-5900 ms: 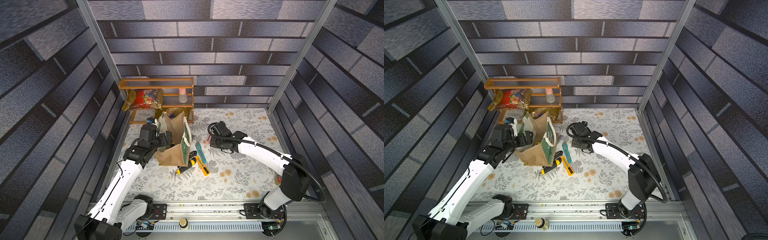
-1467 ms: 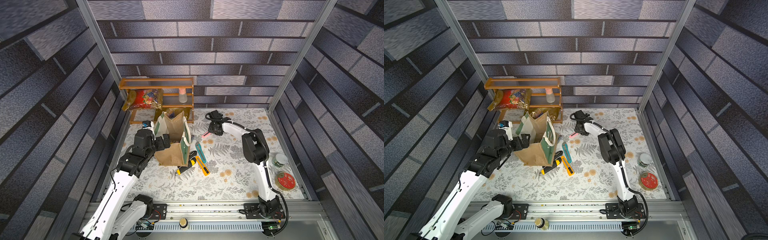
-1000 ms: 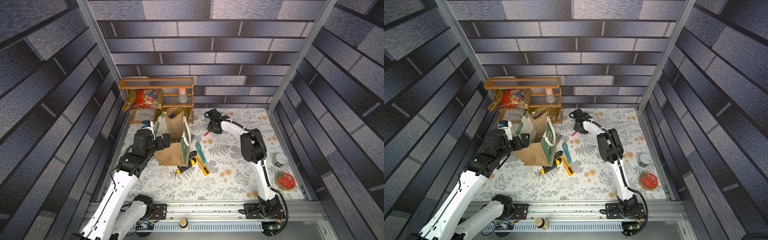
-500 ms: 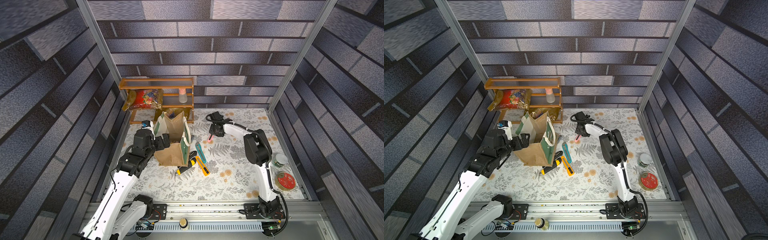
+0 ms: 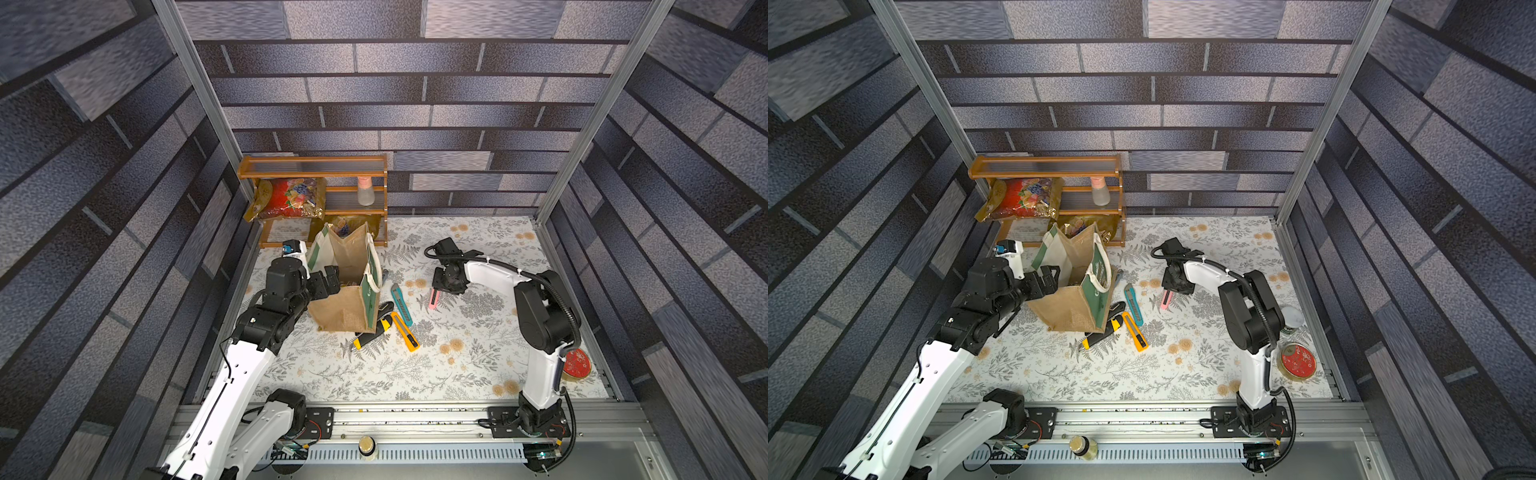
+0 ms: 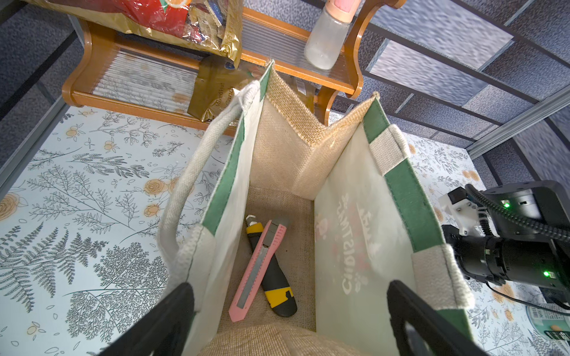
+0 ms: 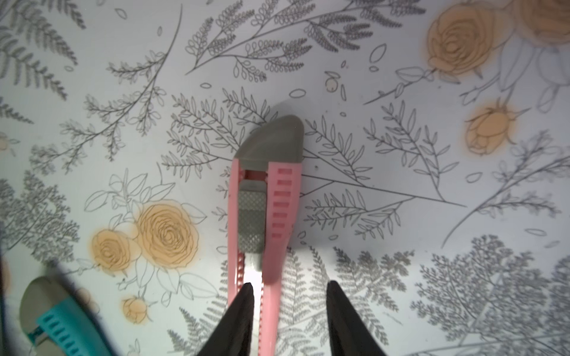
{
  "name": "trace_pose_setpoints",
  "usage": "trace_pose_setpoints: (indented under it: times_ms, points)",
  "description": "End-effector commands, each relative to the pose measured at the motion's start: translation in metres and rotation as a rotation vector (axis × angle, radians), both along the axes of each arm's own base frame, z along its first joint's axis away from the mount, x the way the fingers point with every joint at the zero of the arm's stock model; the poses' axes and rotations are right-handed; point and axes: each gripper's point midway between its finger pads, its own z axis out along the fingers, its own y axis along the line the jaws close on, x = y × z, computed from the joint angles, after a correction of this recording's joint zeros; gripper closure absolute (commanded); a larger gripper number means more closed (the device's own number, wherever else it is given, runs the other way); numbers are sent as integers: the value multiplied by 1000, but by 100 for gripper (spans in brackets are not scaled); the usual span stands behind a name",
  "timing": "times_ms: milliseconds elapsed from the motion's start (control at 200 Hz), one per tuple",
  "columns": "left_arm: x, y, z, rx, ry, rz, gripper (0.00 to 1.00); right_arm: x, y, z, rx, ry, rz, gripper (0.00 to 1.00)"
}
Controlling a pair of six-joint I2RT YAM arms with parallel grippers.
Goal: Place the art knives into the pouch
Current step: Move the utility knife at the center of the board, then pick up the utility knife at the center of the board.
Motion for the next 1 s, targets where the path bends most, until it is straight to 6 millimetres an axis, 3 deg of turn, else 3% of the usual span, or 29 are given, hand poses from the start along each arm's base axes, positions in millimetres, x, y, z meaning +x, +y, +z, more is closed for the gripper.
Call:
trace_pose_setpoints:
  times_ms: [0,160,516,967,997]
  points:
    - [1,-3,-5,-30,9,-7,0,-4,0,21,10,-29,4,47]
    - [0,-2,-5,-31,6,-4,0,5,4,17,22,-38,6,44]
    - [-2,-2,-2,-30,5,-8,0,33,15,-5,76,-60,-5,54]
    - [-1,-2,-2,-29,7,-8,0,35,-9,-13,-19,-58,-63,62]
    - [-1,-3,-1,-30,6,-9,0,32,-11,-29,-33,-26,-67,62]
